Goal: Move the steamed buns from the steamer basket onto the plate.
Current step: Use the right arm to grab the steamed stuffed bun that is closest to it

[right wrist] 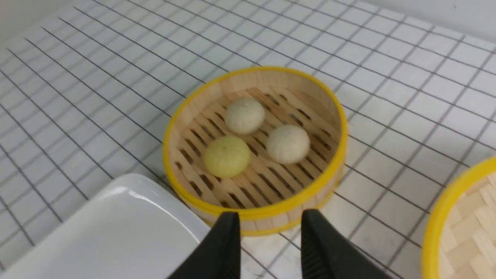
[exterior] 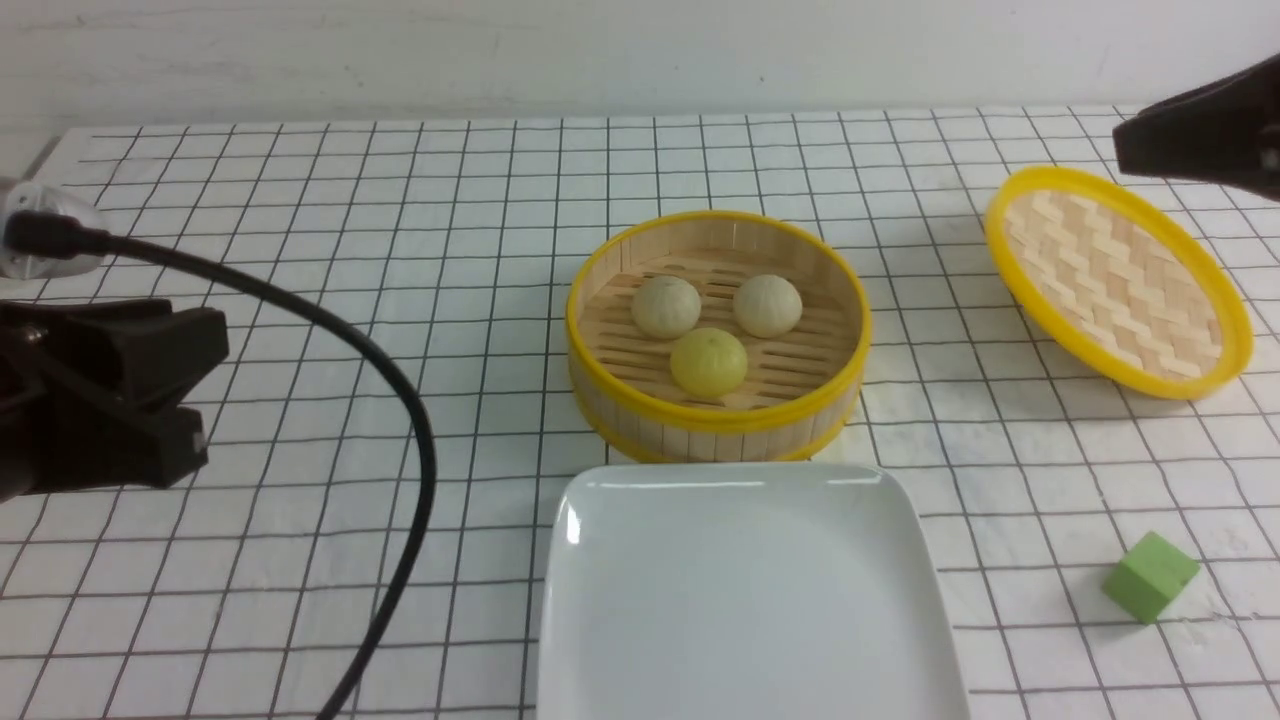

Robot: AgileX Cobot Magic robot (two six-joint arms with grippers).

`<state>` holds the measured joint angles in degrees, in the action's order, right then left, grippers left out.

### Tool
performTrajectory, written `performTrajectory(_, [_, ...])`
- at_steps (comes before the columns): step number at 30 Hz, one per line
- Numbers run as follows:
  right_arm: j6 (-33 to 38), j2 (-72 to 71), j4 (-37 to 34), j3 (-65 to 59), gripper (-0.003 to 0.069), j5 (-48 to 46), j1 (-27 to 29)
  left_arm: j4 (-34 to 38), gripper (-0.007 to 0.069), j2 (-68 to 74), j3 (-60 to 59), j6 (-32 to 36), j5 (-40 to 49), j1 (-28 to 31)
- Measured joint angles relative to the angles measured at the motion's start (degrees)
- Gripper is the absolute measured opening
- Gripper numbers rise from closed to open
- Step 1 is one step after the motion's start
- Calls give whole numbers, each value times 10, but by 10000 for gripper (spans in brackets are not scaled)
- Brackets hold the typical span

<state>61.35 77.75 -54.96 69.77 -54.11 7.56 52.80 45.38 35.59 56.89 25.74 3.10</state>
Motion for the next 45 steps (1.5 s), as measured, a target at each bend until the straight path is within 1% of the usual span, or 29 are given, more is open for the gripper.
performTrajectory(2, [0, 20, 44, 1, 243, 32, 0, 0, 244, 0, 0, 0, 0, 0])
performTrajectory(3, [0, 23, 51, 1, 243, 38, 0, 0, 244, 0, 0, 0, 0, 0])
performTrajectory(5, [-5, 40, 87, 1, 243, 77, 0, 0, 244, 0, 0, 0, 0, 0])
performTrajectory(7, [-17, 56, 102, 1, 243, 113, 0, 0, 244, 0, 0, 0, 0, 0])
performTrajectory(10, [-19, 67, 93, 1, 243, 133, 0, 0, 244, 0, 0, 0, 0, 0])
performTrajectory(13, [10, 85, 46, 2, 243, 140, -10, 1, 244, 7, 0, 0, 0, 0])
performTrajectory(15, [32, 100, 21, 8, 243, 140, -27, 3, 244, 16, 0, 0, 1, 0])
performTrajectory(16, [34, 102, 21, 9, 243, 139, -29, 4, 244, 18, 0, 0, 2, 0])
performTrajectory(17, [40, 121, 8, 24, 243, 133, -46, 6, 244, 29, 0, 0, 5, 0])
performTrajectory(18, [40, 123, 8, 28, 243, 132, -48, 7, 244, 30, 0, 0, 7, 0])
performTrajectory(21, [30, 157, 9, 78, 243, 110, -88, 9, 244, 55, 0, 1, 25, 0])
performTrajectory(23, [15, 177, 25, 116, 243, 97, -109, 9, 244, 68, 0, 3, 34, 0])
performTrajectory(24, [13, 179, 27, 119, 243, 97, -109, 9, 244, 70, 0, 4, 35, 0])
performTrajectory(26, [-19, 205, 49, 161, 243, 82, -131, 9, 244, 80, 0, 13, 45, 0])
performTrajectory(32, [-78, 291, 122, 245, 243, 50, -172, 22, 244, 85, 0, 57, 51, 0])
performTrajectory(36, [-95, 345, 155, 275, 243, 43, -190, 39, 244, 85, 0, 76, 51, 0])
performTrajectory(41, [-98, 377, 166, 284, 243, 47, -199, 44, 244, 85, 0, 80, 51, 0])
performTrajectory(45, [-94, 397, 172, 286, 246, 76, -204, 46, 244, 85, 0, 80, 51, 0])
